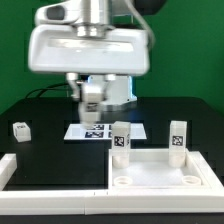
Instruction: Assemble square table
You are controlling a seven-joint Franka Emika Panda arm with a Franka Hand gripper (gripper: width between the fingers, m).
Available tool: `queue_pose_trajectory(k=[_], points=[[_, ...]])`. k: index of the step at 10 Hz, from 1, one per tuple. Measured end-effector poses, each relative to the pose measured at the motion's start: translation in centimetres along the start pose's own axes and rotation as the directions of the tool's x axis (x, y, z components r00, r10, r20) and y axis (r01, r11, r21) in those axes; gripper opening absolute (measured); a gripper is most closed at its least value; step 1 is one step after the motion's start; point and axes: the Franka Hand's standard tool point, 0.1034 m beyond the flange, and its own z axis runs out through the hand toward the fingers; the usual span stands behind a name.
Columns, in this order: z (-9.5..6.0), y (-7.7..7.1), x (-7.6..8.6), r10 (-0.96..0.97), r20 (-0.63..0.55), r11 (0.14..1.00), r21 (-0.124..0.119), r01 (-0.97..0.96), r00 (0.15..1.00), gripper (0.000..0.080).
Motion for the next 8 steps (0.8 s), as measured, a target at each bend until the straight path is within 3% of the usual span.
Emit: queue_pose_trajectory(k=[1, 2, 4, 7, 8], points=[[0.4, -1.4, 2.6, 0.046, -0.048, 0.999, 0.001, -0.046, 0.998, 0.029], [0.8, -2.7, 3.9, 0.075, -0.023, 0.997, 0.026, -0.074, 0.997, 0.029], [0.9, -2.0, 3.4, 0.061, -0.025, 0.998, 0.018, -0.06, 0.998, 0.029], [1.1, -2.2, 3.4, 0.061, -0.038, 0.998, 0.013, -0.061, 0.997, 0.029], [1.7, -3.3, 2.8, 0.088, -0.083, 0.996, -0.002, -0.088, 0.993, 0.029]])
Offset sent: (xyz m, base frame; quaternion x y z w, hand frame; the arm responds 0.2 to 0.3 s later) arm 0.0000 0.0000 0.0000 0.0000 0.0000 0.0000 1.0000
